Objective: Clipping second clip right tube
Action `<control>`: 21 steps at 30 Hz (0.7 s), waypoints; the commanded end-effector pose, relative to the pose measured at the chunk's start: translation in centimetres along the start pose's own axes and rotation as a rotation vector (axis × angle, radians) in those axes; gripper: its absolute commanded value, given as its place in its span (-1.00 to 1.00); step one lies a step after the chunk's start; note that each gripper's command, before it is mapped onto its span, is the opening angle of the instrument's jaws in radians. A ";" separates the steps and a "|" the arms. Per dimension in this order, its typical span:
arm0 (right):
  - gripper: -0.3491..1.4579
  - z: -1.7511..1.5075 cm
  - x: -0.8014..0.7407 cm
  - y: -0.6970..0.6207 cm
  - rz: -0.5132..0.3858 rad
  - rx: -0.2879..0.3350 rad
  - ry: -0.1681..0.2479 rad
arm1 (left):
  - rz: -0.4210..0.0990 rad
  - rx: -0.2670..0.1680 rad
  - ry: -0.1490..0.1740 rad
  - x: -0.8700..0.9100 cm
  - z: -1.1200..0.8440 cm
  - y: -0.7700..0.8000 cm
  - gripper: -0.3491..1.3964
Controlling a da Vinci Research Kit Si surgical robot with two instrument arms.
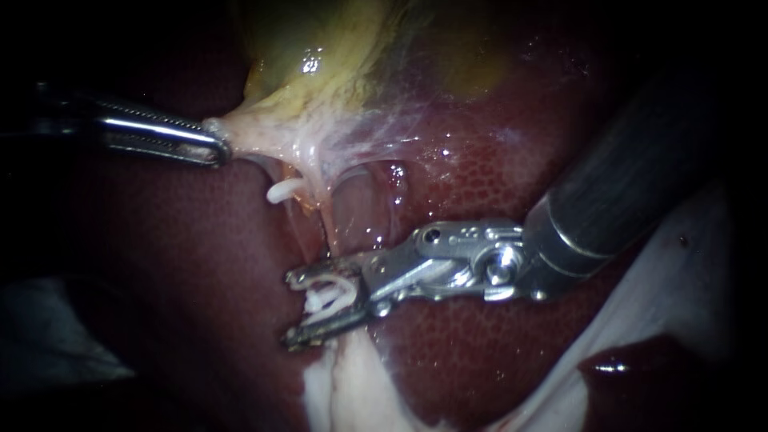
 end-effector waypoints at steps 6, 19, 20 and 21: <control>-0.06 -0.04 0.02 -0.05 0.000 0.004 0.000 | 0.000 -0.001 0.000 0.01 -0.02 0.00 -1.00; -0.07 -0.53 0.16 -0.23 0.028 0.033 0.014 | 0.002 0.000 0.001 0.05 -0.09 -0.01 -1.00; -0.07 -0.54 0.15 -0.22 0.028 0.037 0.013 | 0.002 0.000 0.001 0.05 -0.10 -0.01 -1.00; -0.07 -0.56 0.15 -0.21 0.028 0.035 0.014 | 0.002 0.000 0.001 0.05 -0.10 -0.01 -1.00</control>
